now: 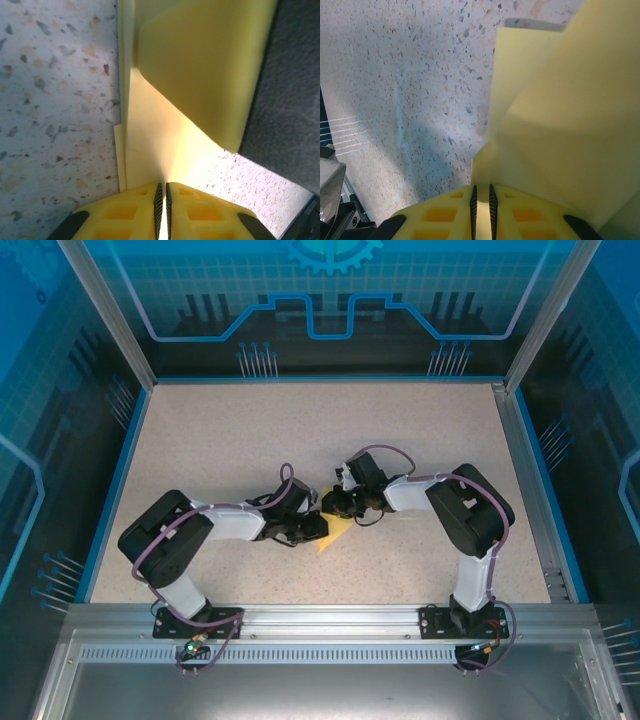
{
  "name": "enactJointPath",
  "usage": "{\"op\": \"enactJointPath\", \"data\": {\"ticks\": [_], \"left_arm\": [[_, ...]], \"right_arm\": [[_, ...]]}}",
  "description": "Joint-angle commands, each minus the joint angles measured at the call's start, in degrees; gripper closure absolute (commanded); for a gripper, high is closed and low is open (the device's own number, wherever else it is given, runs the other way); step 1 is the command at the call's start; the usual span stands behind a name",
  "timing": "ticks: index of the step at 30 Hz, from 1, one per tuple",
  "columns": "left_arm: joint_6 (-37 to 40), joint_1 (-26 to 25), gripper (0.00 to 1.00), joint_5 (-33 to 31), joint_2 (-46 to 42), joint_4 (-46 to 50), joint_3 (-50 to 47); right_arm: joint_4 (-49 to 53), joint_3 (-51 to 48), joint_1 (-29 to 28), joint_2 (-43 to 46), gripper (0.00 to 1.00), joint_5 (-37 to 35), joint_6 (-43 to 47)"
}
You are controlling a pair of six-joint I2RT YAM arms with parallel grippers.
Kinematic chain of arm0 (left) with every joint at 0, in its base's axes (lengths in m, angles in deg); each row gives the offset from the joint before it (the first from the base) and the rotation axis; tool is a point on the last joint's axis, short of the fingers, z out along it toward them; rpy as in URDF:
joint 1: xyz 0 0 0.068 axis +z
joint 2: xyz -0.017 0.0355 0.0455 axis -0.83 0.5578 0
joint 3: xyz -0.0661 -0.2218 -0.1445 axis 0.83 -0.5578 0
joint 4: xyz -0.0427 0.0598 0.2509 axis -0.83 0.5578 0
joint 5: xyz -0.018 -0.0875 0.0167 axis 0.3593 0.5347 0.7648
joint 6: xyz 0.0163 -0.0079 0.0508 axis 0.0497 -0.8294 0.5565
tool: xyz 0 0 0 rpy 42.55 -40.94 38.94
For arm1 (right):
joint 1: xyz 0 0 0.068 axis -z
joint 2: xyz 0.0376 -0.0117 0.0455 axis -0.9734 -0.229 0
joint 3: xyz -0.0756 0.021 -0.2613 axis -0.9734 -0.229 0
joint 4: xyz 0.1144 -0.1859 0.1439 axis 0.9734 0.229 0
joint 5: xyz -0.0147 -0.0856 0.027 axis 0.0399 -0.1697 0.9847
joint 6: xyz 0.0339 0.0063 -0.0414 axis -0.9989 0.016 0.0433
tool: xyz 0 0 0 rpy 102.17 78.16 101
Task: Fold a paper plane with a square sheet of paper (pick it up from the middle)
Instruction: Fourth fold the wing at the center of the table.
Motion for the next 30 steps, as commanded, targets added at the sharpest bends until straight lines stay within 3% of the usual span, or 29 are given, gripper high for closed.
{"op": "enactJointPath", "data": {"ticks": [1, 8, 13, 24, 30], "left_arm": [[-0.1, 0.0, 0.85, -5.7, 2.5, 4.9, -3.6], [0.5, -0.1, 0.86, -7.2, -0.1, 6.3, -6.0], [0.5, -0.1, 0.86, -7.0, -0.3, 6.4, -5.5], [0.7, -0.1, 0.86, -6.6, 0.0, 6.5, -4.3], [0.9, -0.1, 0.87, -6.8, 0.3, 7.1, -4.6]], "right_arm": [[3.1, -1.5, 0.7, -1.7, 0.82, -1.0, 0.2], [4.2, -1.2, 4.0, 6.9, 0.81, 1.1, 3.2], [3.9, -1.8, 2.9, 8.9, 0.87, 4.0, 4.6], [0.7, -1.6, -1.3, 1.4, 0.94, 3.6, 3.2], [3.9, 0.5, -1.0, -1.5, 0.94, -2.3, 4.8]]}}
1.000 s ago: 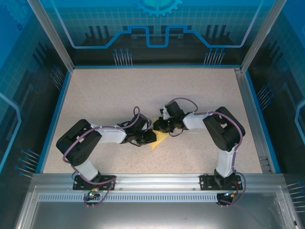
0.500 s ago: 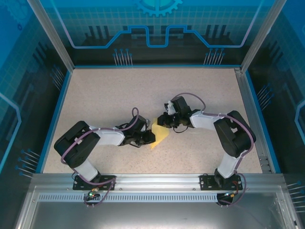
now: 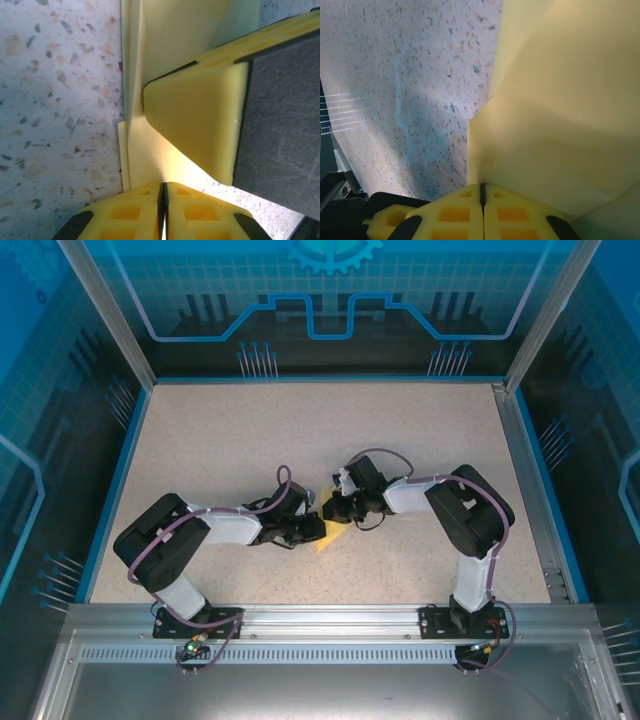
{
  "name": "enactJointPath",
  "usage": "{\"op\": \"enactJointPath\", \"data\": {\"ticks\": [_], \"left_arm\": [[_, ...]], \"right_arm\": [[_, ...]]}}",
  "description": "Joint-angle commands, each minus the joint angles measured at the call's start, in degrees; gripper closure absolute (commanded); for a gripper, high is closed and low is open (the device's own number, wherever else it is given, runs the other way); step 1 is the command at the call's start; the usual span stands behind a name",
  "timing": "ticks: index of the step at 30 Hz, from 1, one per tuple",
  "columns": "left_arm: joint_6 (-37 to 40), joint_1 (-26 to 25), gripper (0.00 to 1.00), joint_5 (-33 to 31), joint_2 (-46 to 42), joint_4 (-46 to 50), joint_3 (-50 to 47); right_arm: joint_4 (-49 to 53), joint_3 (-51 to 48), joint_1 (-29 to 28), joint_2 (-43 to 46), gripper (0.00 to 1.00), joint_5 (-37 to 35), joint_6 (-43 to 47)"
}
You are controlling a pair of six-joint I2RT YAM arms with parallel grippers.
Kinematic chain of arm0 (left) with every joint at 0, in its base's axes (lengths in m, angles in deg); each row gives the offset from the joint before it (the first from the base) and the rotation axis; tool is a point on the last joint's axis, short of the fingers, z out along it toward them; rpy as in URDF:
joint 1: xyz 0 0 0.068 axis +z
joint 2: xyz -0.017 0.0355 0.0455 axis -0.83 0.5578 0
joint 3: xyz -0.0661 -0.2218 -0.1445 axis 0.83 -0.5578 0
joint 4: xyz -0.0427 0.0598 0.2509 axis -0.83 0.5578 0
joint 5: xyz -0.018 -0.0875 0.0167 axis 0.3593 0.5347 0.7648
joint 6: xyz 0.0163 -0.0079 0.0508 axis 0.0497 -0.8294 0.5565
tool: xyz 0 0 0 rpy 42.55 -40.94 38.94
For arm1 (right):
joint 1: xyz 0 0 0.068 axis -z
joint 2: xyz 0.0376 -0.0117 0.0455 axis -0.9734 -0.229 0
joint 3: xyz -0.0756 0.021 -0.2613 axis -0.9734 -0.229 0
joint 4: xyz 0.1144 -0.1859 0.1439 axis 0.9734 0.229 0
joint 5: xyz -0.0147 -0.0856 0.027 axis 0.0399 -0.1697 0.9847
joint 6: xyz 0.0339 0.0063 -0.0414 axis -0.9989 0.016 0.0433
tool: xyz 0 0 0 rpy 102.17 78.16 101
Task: Fold a paper plane with a square sheet of paper (pick it up from the middle)
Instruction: Fourth fold the wing at the center of the table.
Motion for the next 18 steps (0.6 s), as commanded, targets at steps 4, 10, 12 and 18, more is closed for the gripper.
{"op": "enactJointPath", "data": {"ticks": [4, 10, 12, 18], "left_arm": [[1.2, 0.0, 0.87, -5.0, 2.4, 9.7, -2.5], [1.5, 0.1, 0.88, -5.4, 2.7, 10.2, -3.3], [1.7, 0.0, 0.88, -5.4, 2.8, 10.2, -3.4], [2.0, 0.0, 0.88, -5.5, 3.1, 10.6, -3.3]], "right_arm": [[3.1, 1.9, 0.9, -2.6, 0.93, -6.7, 2.3], [3.5, 3.2, 3.5, -2.7, 0.92, -6.8, 3.0], [3.9, 3.8, 4.3, -2.9, 0.91, -6.4, 3.5], [5.2, 6.2, 6.9, -4.5, 0.9, -5.5, 4.8]]}}
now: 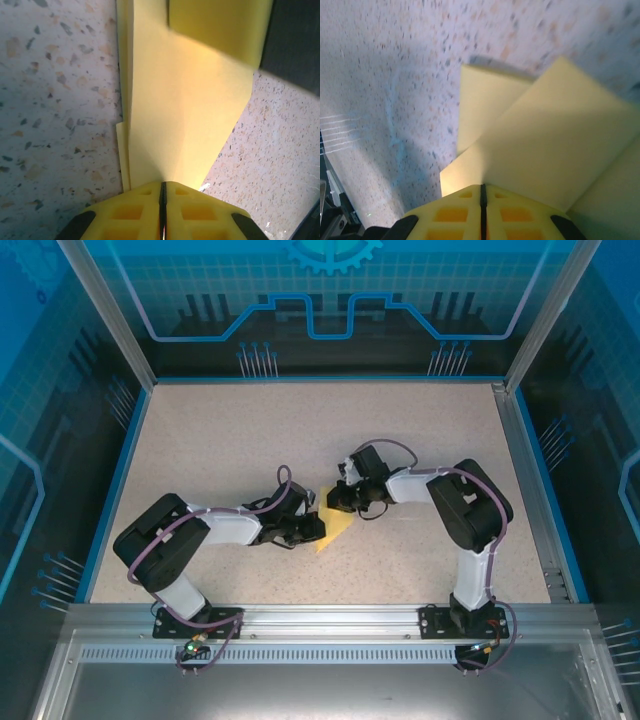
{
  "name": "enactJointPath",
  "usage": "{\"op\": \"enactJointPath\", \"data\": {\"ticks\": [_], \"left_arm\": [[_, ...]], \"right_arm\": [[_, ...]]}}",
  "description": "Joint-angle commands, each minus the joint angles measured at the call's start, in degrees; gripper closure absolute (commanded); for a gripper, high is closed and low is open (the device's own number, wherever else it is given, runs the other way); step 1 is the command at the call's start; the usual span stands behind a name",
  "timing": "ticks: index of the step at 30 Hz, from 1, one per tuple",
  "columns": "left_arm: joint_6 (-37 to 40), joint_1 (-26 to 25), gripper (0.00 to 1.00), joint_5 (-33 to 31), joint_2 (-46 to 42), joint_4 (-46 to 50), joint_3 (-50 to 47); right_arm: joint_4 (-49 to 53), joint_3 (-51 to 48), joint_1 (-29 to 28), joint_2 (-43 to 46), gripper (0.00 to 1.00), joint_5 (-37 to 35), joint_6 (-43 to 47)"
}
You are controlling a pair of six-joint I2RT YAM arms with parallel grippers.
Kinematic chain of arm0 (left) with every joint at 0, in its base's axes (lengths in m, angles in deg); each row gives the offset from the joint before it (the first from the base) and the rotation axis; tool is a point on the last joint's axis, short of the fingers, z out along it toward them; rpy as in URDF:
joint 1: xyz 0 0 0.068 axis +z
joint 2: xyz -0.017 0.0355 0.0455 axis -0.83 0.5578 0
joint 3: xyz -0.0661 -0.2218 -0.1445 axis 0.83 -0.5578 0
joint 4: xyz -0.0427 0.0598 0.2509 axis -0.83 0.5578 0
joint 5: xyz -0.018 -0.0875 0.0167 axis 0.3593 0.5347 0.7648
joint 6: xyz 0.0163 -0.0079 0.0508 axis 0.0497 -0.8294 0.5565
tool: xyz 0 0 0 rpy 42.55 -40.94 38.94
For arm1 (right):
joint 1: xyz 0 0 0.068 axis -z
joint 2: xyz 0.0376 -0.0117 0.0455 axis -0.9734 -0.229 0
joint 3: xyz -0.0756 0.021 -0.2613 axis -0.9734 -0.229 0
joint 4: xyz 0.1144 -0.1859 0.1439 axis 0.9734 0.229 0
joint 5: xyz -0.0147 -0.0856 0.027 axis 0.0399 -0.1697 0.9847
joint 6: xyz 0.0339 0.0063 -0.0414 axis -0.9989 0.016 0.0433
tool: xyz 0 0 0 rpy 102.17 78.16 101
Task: Fold a paper plane with a square sheet of paper (pick it up from the middle)
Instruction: Fourth fold the wing at the center of the table.
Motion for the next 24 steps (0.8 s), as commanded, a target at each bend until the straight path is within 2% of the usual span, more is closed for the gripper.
{"op": "enactJointPath", "data": {"ticks": [1, 14, 24], "left_arm": [[1.4, 0.0, 0.88, -5.4, 3.1, 10.5, -3.3], [2.1, 0.0, 0.88, -5.4, 2.9, 11.0, -3.4], [2.3, 0.0, 0.88, -5.4, 2.8, 11.1, -3.6]], "right_arm": [[1.5, 1.8, 2.9, -2.4, 0.9, -4.2, 2.4], [2.4, 6.6, 8.3, -6.7, 0.89, -2.7, 2.4], [7.7, 12.3, 10.3, -7.4, 0.88, -3.7, 4.2]]}}
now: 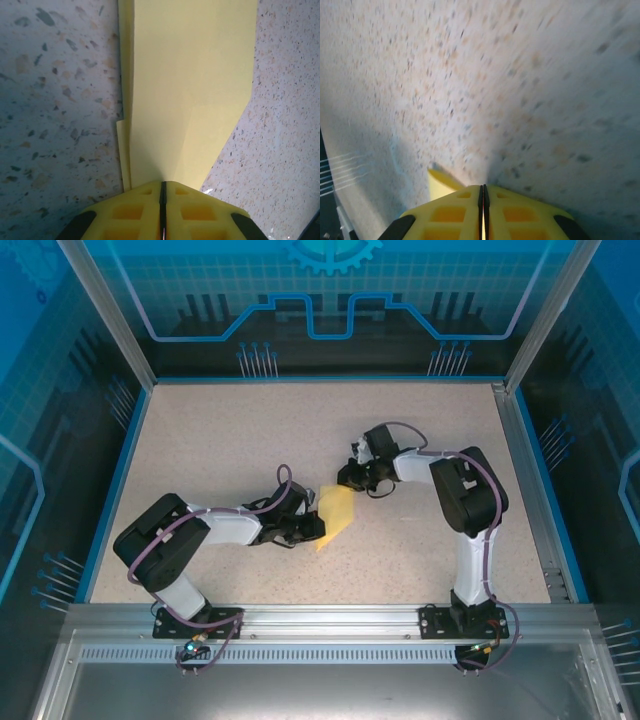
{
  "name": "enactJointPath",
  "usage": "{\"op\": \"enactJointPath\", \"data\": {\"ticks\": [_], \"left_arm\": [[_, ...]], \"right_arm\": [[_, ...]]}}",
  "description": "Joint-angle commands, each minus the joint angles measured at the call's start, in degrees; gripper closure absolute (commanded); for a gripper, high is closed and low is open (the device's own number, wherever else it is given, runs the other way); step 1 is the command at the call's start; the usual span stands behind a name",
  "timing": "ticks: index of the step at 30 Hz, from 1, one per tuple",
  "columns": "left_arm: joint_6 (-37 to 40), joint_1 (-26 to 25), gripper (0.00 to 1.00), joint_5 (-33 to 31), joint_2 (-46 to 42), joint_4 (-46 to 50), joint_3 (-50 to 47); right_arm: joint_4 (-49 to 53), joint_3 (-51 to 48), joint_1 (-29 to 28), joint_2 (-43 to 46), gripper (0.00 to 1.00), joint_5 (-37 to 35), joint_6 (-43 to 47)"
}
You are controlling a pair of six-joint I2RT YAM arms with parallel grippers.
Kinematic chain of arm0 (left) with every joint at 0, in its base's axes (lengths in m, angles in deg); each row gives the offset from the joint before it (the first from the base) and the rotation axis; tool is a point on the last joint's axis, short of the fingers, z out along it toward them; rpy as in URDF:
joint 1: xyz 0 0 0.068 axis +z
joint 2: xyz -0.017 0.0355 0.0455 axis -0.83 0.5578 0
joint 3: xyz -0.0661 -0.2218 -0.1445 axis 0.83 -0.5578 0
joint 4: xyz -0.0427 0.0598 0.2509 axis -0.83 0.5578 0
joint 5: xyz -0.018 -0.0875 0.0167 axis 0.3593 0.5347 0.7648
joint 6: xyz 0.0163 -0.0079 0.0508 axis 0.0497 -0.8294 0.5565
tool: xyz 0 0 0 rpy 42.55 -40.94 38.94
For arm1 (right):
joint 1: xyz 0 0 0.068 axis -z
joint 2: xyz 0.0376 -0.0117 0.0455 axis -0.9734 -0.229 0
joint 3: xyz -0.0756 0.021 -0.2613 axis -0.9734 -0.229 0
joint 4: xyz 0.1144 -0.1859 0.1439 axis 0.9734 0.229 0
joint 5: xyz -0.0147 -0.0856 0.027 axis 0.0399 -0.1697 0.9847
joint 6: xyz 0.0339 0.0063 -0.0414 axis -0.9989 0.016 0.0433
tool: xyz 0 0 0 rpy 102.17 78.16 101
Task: Fold a paper plane with a square sheet of paper (pick it up from the middle)
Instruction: Fourth fold the wing at the center of the table.
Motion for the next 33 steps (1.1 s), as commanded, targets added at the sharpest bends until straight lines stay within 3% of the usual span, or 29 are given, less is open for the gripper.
{"op": "enactJointPath", "data": {"ticks": [1, 11, 18, 27, 33], "left_arm": [[2.0, 0.0, 0.88, -4.1, 2.9, 11.5, -3.6], [2.3, 0.0, 0.88, -3.7, 2.9, 11.5, -2.8], [2.5, 0.0, 0.87, -3.3, 3.0, 11.5, -2.1], [2.1, 0.0, 0.87, -2.5, 2.3, 11.4, -1.4], [2.0, 0.0, 0.86, -2.0, 0.7, 12.3, -0.7]], "right_arm": [[3.3, 2.8, 2.5, -1.3, 0.88, -4.4, 2.6], [6.1, 2.4, 2.2, 7.6, 0.85, -0.9, 4.0], [2.5, -4.2, -2.8, 11.6, 0.86, 2.3, 2.4], [-3.2, -9.3, -5.5, 6.4, 0.88, 4.1, -0.3], [-1.6, -9.8, -5.5, 3.4, 0.89, 1.4, 0.7]]}}
